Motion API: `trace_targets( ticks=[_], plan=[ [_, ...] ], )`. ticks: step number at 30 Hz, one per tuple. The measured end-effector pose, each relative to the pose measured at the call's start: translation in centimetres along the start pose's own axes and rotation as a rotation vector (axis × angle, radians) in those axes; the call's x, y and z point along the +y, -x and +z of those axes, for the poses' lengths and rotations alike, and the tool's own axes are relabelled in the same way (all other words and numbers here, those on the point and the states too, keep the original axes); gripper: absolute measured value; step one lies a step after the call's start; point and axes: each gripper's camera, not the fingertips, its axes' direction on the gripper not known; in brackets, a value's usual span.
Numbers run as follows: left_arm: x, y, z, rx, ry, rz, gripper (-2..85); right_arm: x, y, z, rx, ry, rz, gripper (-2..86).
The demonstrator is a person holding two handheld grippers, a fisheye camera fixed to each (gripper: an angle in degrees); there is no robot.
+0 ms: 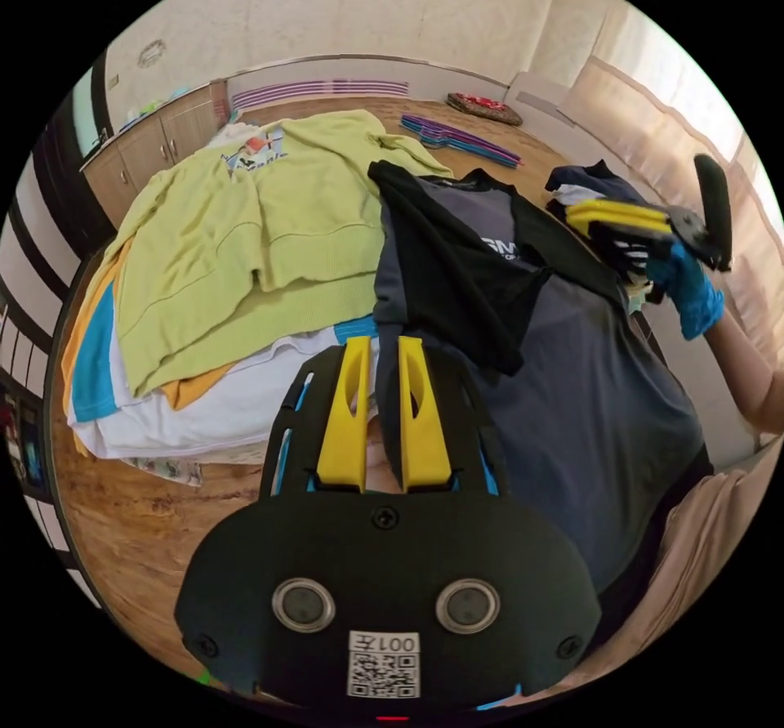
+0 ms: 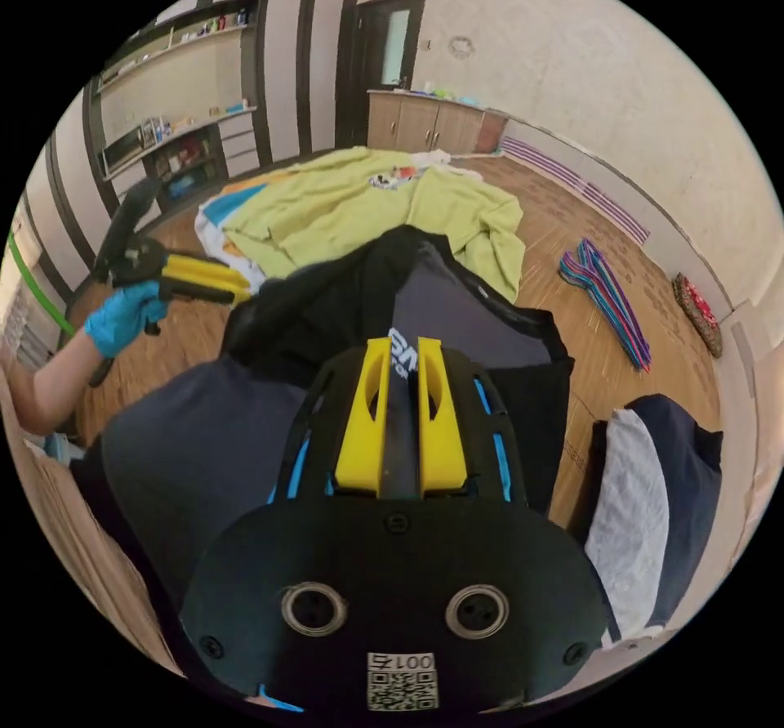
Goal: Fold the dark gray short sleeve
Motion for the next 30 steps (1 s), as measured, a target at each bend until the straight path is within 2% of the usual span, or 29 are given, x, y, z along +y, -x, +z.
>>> trace_targets(
  ticks=[5,11,15,18,23,30],
  plan=[
    [-0.9,-0.6,0.9,-0.044,0.01,0.085,2.7,-5.5,-1.6,3.5,-0.075,-0.067,0.062,8.3],
    [-1.3,-1.0,1.9,-0.07,0.039,0.07,1.5,-11.0,-2.4,9.8,-0.1,-0.026,0.118,10.3],
    [-0.9,-0.8,2.1,-0.042,0.025,0.015,-0.1,-12.9,-2.3,13.7,-0.079,0.061,0.088,8.5],
    [-0.5,-0.7,2.1,-0.05,0.009,-0.017,-0.9,-13.1,-1.5,15.6,0.016,0.118,0.01,4.5],
    [0.5,0.0,1.2,-0.047,-0.045,-0.067,-1.3,-13.0,-2.6,14.3,0.079,0.031,-0.026,1.9],
    [2.4,1.6,1.2,-0.005,-0.08,-0.136,-1.4,-13.3,-10.0,13.7,-0.022,-0.01,0.115,1.1]
  ],
)
